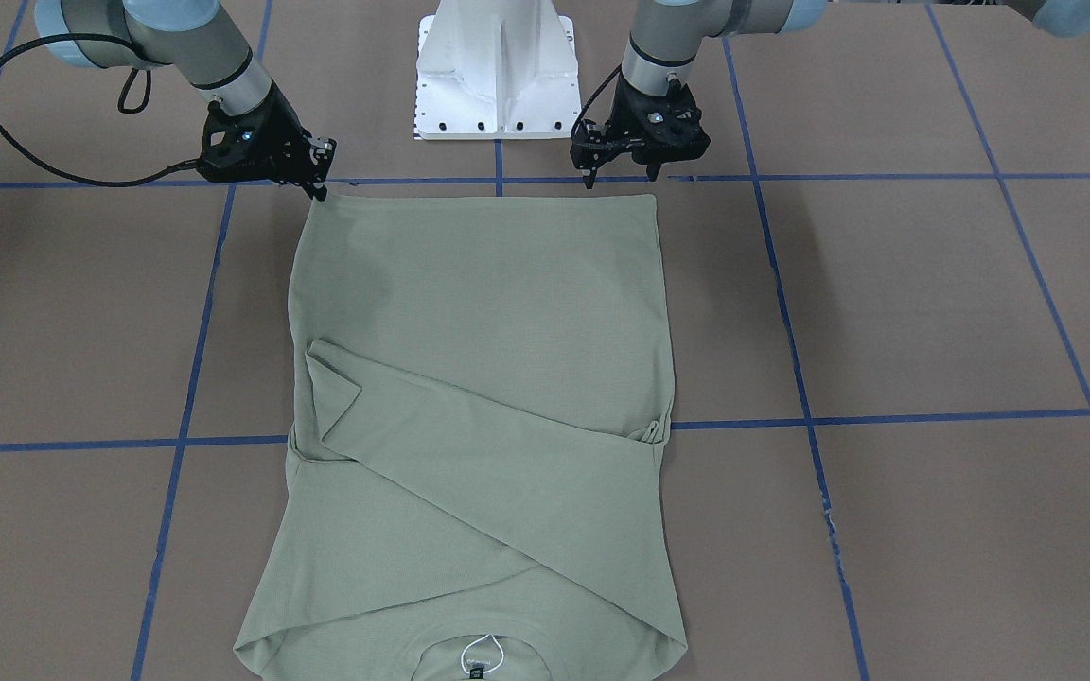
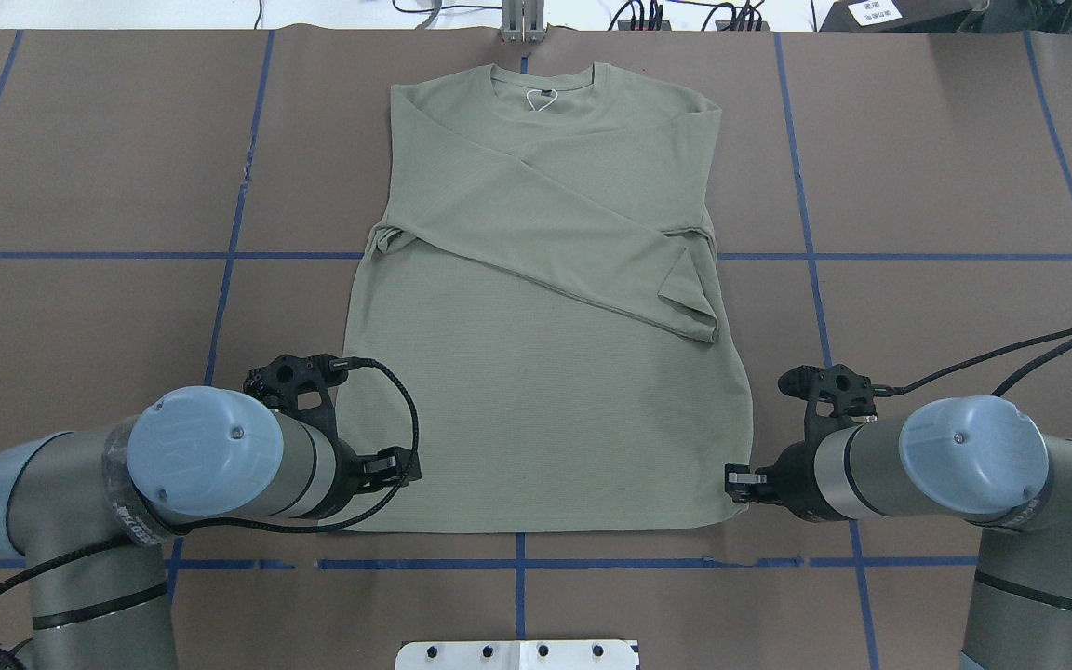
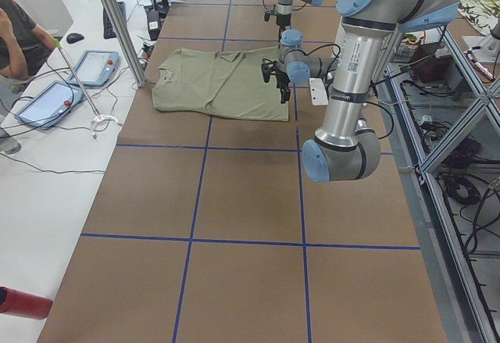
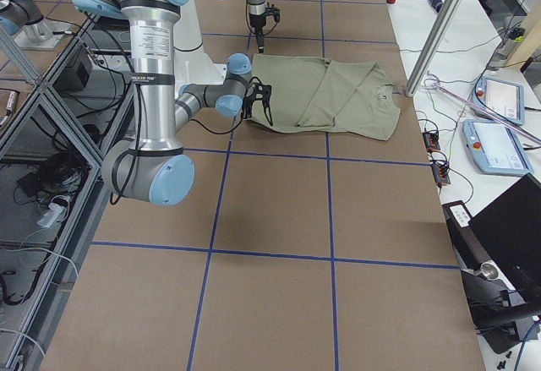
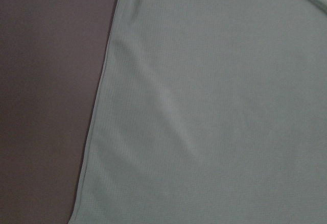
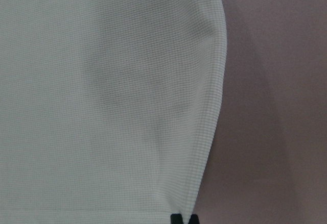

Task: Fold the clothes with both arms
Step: 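Close both grippers on the hem corners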

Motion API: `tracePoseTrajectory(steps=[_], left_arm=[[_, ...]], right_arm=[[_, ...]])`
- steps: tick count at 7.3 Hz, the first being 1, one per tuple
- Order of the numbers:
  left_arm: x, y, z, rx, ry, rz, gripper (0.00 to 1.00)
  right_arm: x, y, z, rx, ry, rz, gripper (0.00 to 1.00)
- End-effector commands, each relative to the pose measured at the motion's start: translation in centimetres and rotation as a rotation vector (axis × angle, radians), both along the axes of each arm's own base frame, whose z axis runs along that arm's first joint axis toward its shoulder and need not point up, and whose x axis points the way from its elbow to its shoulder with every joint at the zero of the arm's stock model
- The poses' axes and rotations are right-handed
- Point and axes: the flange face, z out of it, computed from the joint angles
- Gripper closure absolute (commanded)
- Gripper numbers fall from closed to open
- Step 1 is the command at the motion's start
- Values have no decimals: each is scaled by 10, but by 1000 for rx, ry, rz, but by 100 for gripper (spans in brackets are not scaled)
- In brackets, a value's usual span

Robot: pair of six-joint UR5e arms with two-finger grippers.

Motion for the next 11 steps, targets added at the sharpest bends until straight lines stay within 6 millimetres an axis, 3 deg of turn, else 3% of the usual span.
tracePoseTrajectory(steps=[1, 3, 7, 10, 11], left_arm=[[12, -3, 33, 5, -77, -31, 3], [23, -7, 53, 3, -122, -40, 4], [30, -6, 65, -7, -143, -37, 10], [24, -4, 66, -7, -111, -44, 12], [14, -1, 81, 2, -59, -50, 12]], right_arm=[[2, -4, 0, 0, 0, 10, 100], [4, -7, 0, -1, 1, 16, 100], [9, -11, -1, -12, -7, 12, 100], [11, -14, -1, -16, -7, 16, 100], [12, -14, -1, -16, -7, 17, 100]])
